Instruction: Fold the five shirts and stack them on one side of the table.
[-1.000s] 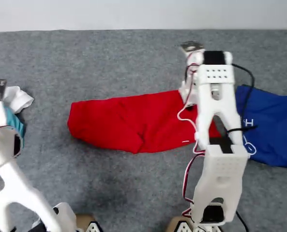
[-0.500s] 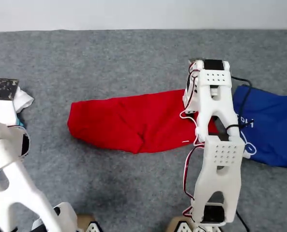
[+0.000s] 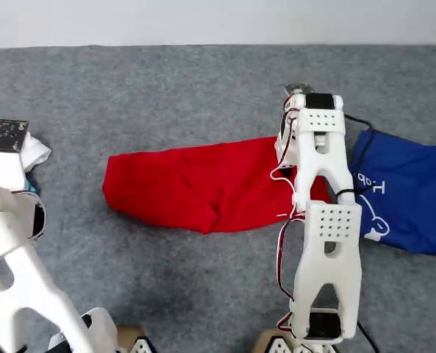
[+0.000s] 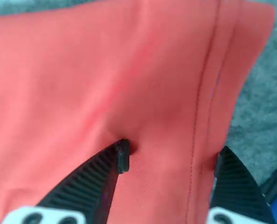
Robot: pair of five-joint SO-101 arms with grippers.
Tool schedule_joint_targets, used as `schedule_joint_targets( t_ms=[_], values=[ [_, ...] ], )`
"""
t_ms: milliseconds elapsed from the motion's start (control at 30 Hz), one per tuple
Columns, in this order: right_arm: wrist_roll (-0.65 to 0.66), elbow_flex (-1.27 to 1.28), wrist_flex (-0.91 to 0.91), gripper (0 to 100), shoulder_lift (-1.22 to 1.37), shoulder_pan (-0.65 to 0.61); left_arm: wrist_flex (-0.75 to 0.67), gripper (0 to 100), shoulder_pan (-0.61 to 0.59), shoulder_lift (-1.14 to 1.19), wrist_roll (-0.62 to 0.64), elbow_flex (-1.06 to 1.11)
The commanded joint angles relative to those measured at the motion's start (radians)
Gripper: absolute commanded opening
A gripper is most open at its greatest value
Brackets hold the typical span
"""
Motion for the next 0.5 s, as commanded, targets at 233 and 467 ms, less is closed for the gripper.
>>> schedule_joint_targets(
  t_ms=[233, 467],
  values=[
    [0.000, -0.117, 0.039, 3.1, 0.039, -0.044, 0.021, 1, 0.005, -0.028, 0.008, -0.002],
    [0.075, -0.118, 0.081, 1.0, 0.022, -0.042, 0.021, 1, 0.005, -0.028, 0.008, -0.002]
  ],
)
